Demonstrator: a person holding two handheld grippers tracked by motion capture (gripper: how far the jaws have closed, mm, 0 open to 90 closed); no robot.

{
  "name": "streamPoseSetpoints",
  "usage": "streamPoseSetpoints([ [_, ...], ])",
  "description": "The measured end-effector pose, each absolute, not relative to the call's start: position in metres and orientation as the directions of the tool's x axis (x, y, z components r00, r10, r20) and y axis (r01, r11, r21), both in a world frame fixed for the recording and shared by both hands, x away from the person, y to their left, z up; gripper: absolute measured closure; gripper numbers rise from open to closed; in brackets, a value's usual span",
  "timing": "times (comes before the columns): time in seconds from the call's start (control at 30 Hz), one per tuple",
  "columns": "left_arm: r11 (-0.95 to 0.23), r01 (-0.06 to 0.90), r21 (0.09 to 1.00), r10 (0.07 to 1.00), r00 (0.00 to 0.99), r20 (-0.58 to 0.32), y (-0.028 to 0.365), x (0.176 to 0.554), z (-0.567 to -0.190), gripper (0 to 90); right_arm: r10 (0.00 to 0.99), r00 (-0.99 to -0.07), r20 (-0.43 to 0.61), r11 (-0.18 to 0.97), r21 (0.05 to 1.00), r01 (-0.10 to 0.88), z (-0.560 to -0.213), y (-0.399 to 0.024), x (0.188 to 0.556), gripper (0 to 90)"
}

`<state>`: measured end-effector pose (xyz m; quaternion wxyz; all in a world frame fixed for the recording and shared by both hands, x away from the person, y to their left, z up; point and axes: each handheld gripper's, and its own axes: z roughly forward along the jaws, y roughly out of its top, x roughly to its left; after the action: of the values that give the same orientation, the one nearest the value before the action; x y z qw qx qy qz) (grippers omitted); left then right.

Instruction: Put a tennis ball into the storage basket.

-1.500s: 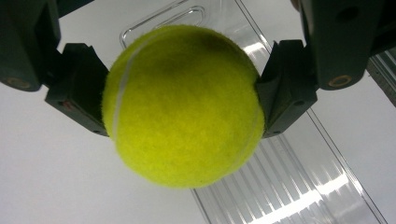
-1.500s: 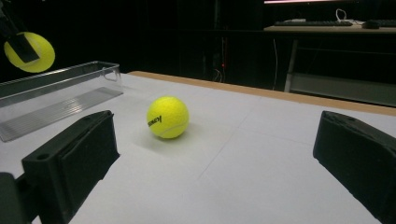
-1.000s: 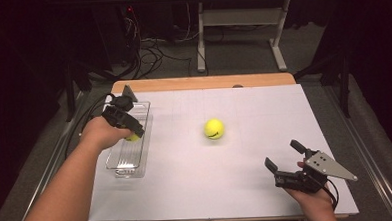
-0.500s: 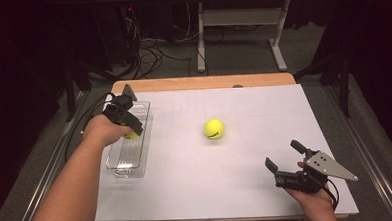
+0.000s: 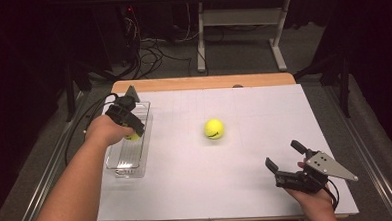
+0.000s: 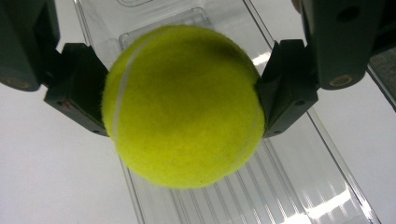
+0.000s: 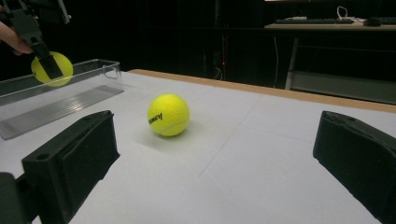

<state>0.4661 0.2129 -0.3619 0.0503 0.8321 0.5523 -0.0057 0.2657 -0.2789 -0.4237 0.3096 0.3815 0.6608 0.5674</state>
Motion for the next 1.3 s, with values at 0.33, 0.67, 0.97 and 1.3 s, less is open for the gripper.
streamPoseSetpoints([
  [0.33, -0.38, 0.922, 0.076, 0.922, 0.384, -0.05, 0.214, 0.467, -0.357, 25.9, 0.855, -0.518, 0.023, 0.065, 0.986, 0.151, -0.424, -0.279, 0.266, 0.2],
  [0.67, -0.396, 0.915, 0.071, 0.914, 0.401, -0.07, 0.208, 0.462, -0.354, 0.6, 0.855, -0.518, 0.021, 0.066, 0.987, 0.15, -0.423, -0.279, 0.266, 0.2],
  [0.97, -0.394, 0.916, 0.075, 0.914, 0.399, -0.074, 0.207, 0.459, -0.352, 0.6, 0.854, -0.519, 0.017, 0.071, 0.986, 0.148, -0.423, -0.279, 0.266, 0.2],
  [1.3, -0.402, 0.914, 0.063, 0.91, 0.406, -0.087, 0.203, 0.454, -0.358, 0.6, 0.854, -0.52, 0.015, 0.071, 0.987, 0.145, -0.423, -0.279, 0.266, 0.2],
])
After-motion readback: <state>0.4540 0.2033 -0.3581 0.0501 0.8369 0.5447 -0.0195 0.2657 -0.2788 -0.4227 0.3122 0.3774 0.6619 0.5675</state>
